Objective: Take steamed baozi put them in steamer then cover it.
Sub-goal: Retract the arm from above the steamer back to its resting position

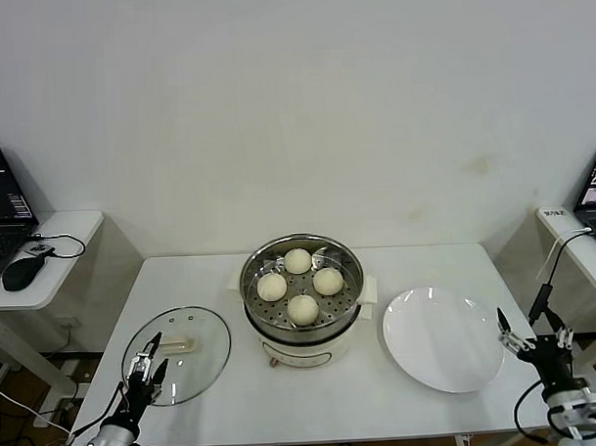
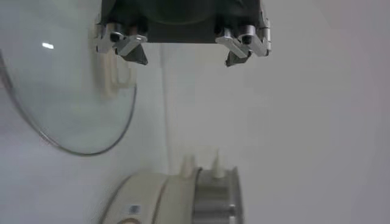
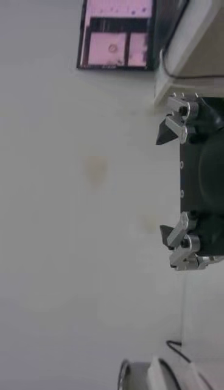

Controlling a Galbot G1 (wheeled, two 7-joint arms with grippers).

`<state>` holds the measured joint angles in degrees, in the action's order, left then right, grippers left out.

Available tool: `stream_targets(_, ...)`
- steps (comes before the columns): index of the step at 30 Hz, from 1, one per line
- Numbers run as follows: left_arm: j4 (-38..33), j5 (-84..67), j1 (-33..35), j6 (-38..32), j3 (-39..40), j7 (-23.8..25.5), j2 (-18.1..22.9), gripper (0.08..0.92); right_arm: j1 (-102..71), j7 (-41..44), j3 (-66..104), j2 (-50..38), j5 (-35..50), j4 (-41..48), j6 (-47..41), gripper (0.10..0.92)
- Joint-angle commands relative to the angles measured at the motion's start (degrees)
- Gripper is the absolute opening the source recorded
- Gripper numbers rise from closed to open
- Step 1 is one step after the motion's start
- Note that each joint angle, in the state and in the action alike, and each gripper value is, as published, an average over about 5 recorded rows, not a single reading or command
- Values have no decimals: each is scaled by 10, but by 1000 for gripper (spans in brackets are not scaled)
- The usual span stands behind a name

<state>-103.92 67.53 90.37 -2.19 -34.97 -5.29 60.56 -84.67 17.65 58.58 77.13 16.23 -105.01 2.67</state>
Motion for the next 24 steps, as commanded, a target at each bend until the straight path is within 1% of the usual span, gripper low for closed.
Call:
stream_targets(1,65,28,-59,-3,21,10,-4,823,-17,2,15,19,-11,1,8,823)
stream_targets(8,94,28,-95,-6,30,8,5,823,-24,5,15,26,-15,0,10,823)
stream_targets(17,137,26,-127,-11,39,8,9,823,-25,8,16,29,-20,4,12,823)
stream_targets(24,153,27,-144,-12,43,6,15,823,-23,8,15,30,-24,10,13,823)
